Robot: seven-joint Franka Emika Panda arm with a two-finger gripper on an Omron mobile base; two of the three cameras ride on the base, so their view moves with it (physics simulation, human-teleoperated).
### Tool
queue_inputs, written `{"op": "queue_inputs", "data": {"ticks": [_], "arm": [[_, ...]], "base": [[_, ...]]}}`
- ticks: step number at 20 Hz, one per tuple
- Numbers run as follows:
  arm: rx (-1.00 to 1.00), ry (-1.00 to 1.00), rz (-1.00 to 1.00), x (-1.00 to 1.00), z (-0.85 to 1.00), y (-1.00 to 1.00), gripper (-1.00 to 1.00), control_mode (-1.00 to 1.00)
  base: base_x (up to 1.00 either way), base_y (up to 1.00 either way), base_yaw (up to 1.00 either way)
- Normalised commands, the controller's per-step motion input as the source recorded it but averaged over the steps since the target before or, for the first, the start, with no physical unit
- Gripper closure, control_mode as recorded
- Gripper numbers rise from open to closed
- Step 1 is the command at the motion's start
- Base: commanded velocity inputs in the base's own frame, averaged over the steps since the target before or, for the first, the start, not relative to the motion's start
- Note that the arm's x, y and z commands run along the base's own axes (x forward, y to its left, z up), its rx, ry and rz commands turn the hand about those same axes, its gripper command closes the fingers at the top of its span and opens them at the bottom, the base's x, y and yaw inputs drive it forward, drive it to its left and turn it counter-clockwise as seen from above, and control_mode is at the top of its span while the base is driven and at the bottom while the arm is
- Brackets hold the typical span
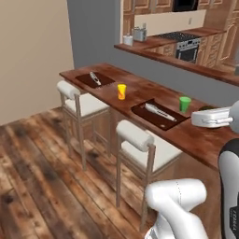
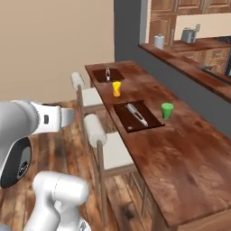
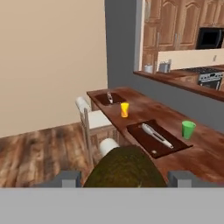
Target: Gather the avocado and tomato from the fridge and place them on a tray on the dining counter. Then gather the fish and chicken drumstick from the fridge and place them on the other tray.
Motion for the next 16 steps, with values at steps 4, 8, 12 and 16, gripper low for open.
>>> {"op": "queue_inputs", "data": {"ticks": [4, 8, 12, 16], "arm": [[0.0, 0.0, 0.0, 0.0, 0.0, 0.0, 1.0, 1.0], [0.0, 0.0, 0.0, 0.0, 0.0, 0.0, 1.0, 1.0], [0.0, 0.0, 0.0, 0.0, 0.0, 0.0, 1.0, 1.0], [0.0, 0.0, 0.0, 0.0, 0.0, 0.0, 1.0, 1.0]], "base": [[1.0, -0.67, -0.02], [1.0, -0.09, -0.07], [1.0, -0.07, -0.12], [1.0, 0.26, -0.23]]}}
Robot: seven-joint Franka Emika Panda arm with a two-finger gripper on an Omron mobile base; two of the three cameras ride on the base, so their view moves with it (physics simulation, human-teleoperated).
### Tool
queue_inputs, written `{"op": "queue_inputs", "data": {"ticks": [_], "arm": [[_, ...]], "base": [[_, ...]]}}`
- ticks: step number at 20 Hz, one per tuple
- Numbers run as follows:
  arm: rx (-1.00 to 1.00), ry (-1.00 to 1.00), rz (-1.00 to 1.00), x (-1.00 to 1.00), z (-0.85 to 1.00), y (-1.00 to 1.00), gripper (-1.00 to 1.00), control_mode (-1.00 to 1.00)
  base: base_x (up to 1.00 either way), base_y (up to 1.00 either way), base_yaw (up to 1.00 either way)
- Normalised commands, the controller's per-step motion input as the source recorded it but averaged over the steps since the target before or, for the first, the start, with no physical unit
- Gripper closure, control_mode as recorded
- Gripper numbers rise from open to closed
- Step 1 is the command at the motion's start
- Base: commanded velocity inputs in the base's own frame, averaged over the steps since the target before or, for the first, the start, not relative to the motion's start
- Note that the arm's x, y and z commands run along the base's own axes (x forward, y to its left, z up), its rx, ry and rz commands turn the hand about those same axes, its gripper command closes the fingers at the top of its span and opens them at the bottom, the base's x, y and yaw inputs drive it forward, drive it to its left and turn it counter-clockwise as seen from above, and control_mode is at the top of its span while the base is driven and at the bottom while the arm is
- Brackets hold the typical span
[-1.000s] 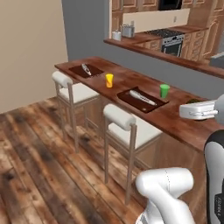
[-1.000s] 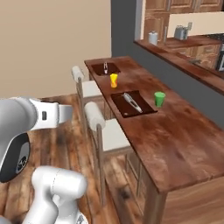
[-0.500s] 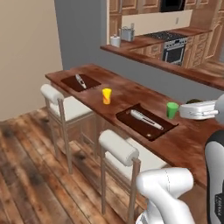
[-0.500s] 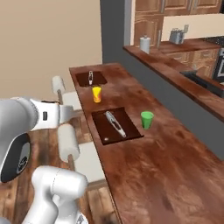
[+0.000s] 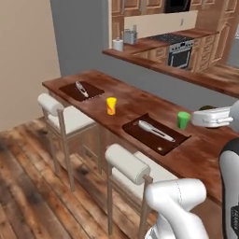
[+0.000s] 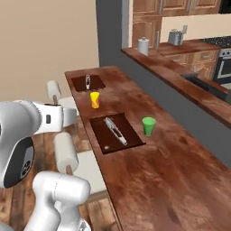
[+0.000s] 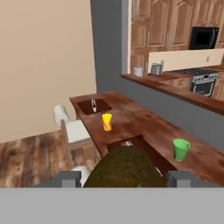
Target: Gather the avocado and tomato from the fridge and place them on a tray on the dining counter. Then gather the fish and chicken drumstick from the fridge and place them on the other tray.
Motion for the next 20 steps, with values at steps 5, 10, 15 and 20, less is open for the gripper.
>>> {"op": "queue_inputs", "data": {"ticks": [5, 10, 15, 20], "arm": [[0.0, 0.0, 0.0, 0.0, 0.0, 0.0, 1.0, 1.0], [0.0, 0.0, 0.0, 0.0, 0.0, 0.0, 1.0, 1.0], [-0.08, 0.33, -0.13, 0.8, -0.02, 0.37, 1.0, -1.0], [-0.05, 0.33, 0.0, 0.94, -0.27, 0.22, 1.0, -1.0]], "base": [[0.85, 0.53, -0.59], [0.76, 0.75, -0.65], [0.2, 0.17, -0.09], [0.0, 0.0, 0.0]]}}
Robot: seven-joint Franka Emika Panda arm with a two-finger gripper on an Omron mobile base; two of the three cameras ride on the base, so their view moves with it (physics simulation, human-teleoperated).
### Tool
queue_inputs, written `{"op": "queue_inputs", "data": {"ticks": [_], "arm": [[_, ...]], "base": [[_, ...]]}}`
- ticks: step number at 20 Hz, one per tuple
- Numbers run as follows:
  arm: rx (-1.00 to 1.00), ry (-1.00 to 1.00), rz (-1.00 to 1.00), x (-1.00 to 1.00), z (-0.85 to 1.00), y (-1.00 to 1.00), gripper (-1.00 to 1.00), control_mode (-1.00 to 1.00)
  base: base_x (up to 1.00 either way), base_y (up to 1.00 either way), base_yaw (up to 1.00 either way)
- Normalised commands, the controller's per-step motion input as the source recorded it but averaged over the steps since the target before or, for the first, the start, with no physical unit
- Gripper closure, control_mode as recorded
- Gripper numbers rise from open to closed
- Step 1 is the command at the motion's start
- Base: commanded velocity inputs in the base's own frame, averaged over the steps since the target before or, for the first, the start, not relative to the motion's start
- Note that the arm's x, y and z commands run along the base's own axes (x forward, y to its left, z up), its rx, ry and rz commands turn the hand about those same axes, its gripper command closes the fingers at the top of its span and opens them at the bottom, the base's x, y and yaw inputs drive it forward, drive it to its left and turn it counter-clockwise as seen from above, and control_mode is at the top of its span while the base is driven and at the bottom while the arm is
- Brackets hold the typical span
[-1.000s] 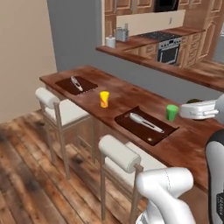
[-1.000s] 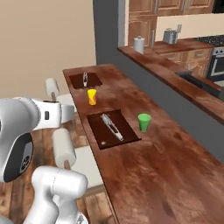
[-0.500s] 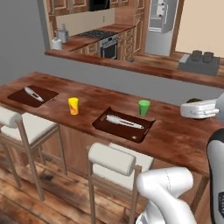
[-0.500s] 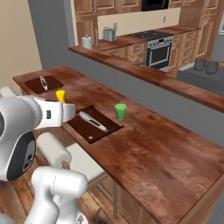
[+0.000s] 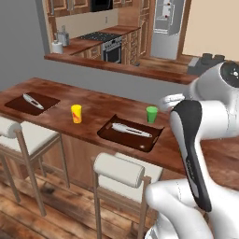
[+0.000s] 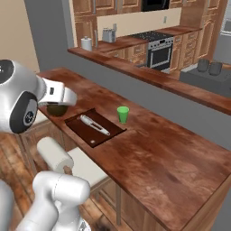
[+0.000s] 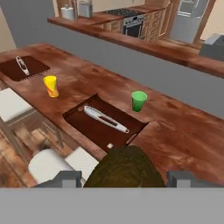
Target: Gather the avocado and tomato from the fridge and place them on a tray on the dining counter. Then gather the fish and chicken drumstick from the fridge and place them on the other tray.
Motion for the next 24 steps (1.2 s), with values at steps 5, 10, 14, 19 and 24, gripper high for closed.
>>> {"op": "queue_inputs", "data": {"ticks": [5, 10, 14, 19, 24], "arm": [[-0.02, 0.26, 0.0, 0.76, -0.38, 0.06, 1.0, -1.0], [0.0, 0.04, 0.0, 0.57, -0.53, 0.04, 1.0, -1.0], [0.0, 0.0, 0.0, 0.64, -0.56, 0.14, 1.0, -1.0], [0.0, 0.0, 0.0, 0.63, -0.57, 0.19, 1.0, -1.0], [0.0, 0.0, 0.0, 0.6, -0.44, 0.07, 1.0, -1.0]], "base": [[0.0, 0.0, 0.0], [0.0, 0.0, 0.0], [0.0, 0.0, 0.0], [0.0, 0.0, 0.0], [0.0, 0.0, 0.0]]}}
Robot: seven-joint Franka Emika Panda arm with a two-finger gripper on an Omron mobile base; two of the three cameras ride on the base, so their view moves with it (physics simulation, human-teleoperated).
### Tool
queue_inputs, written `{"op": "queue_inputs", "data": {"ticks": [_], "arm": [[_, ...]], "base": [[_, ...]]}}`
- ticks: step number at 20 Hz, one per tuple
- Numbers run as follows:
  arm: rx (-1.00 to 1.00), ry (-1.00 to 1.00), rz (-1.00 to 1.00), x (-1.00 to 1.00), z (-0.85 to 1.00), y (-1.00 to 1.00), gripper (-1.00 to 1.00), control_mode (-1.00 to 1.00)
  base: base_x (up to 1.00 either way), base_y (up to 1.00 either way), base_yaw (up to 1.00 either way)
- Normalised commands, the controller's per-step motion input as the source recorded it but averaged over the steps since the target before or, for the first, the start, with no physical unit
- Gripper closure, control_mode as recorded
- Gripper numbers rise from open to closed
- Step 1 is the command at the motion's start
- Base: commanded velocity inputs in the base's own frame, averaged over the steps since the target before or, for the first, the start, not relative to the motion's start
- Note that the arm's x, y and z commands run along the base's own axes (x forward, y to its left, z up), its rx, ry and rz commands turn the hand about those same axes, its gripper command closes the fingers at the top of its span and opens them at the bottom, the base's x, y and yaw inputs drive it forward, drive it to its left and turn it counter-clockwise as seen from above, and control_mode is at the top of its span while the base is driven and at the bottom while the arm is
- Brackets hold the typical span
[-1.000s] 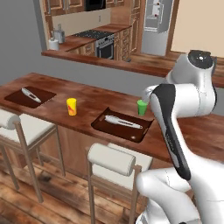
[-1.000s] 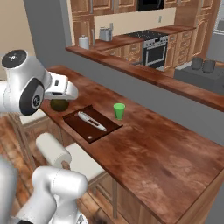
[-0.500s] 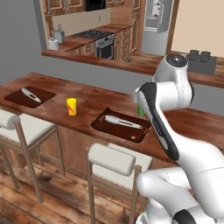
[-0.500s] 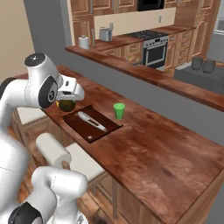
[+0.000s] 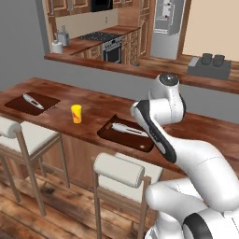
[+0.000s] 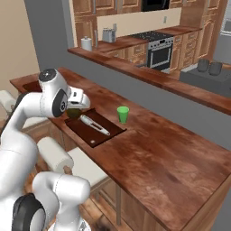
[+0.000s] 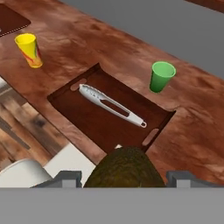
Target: Gather the avocado and tomato from the fridge and place them on a tray on the dining counter. Then gather the fish and chicken drumstick from the fridge and place them on the other tray.
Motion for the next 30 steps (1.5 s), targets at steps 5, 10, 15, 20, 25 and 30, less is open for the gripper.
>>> {"op": "queue_inputs", "data": {"ticks": [5, 10, 15, 20, 25, 30], "arm": [[0.0, 0.05, 0.0, 0.19, -0.34, 0.01, 1.0, -1.0], [0.0, 0.06, 0.0, 0.0, -0.25, 0.0, 1.0, -1.0], [-0.01, 0.07, 0.0, 0.0, -0.16, 0.0, 1.0, -1.0], [0.0, 0.0, 0.0, 0.0, -0.15, 0.0, 1.0, -1.0], [0.0, 0.0, 0.0, 0.01, -0.2, 0.0, 1.0, -1.0], [0.0, 0.0, 0.0, 0.0, -0.2, -0.07, 1.0, -1.0]], "base": [[0.0, 0.0, 0.0], [0.0, 0.0, 0.0], [0.0, 0.0, 0.0], [0.0, 0.0, 0.0], [0.0, 0.0, 0.0], [0.0, 0.0, 0.0]]}}
